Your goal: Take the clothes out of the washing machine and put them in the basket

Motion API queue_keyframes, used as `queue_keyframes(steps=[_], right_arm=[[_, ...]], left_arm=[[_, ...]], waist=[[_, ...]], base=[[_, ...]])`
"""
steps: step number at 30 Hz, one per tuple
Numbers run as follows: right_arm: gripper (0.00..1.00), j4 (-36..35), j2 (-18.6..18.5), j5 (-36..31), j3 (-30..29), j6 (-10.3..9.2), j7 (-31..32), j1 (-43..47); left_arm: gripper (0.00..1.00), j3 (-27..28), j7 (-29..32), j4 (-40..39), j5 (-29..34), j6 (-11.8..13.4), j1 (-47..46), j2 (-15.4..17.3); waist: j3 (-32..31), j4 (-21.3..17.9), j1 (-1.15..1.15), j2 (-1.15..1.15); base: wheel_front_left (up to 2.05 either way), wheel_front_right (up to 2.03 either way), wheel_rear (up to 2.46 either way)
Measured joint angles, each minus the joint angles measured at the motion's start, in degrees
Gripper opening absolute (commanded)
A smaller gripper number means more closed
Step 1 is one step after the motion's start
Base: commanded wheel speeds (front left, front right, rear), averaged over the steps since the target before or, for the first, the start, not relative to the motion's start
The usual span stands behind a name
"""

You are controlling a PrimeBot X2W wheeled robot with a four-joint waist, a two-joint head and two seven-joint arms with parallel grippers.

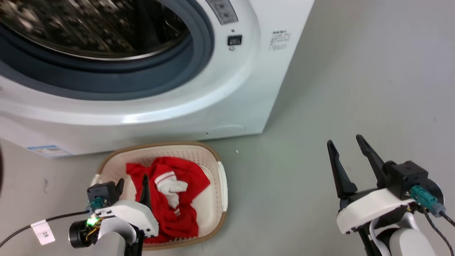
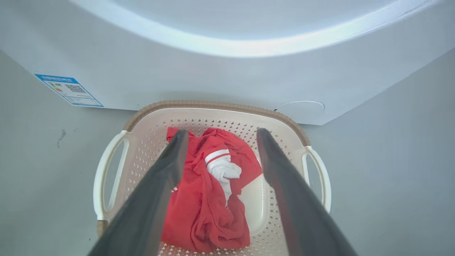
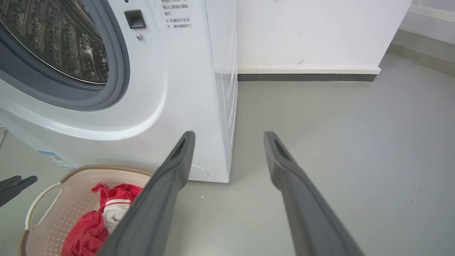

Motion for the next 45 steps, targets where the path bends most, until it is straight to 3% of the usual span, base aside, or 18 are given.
queue_keyframes(steps=[12,22,35,45], right_arm=[[1.00,-1.81,-0.01,-1.26,-1.76,0.00,2.48,5.17],[1.00,-3.03,-0.01,-1.42,-2.41,0.00,2.87,7.70],[1.00,-3.71,-0.01,-1.49,-2.53,0.00,3.39,11.90],[1.00,-3.88,-0.01,-1.21,-2.86,0.00,3.30,12.88]], left_arm=[[1.00,-1.12,0.01,-20.07,5.20,-0.41,6.85,-2.36],[1.00,-2.50,0.00,-33.18,8.86,1.13,11.82,-2.41],[1.00,-3.96,5.79,-46.99,10.35,2.34,22.75,-0.07],[1.00,-4.63,8.62,-50.36,9.61,2.36,25.90,0.11]], waist=[[-10.67,5.23,-0.01,0.00],[-15.70,6.95,0.00,0.00],[-21.23,7.50,0.00,0.00],[-21.23,7.73,0.01,0.00]], base=[[0.00,0.00,0.00],[0.00,0.00,0.00],[0.00,0.00,0.00],[0.00,0.00,0.00]])
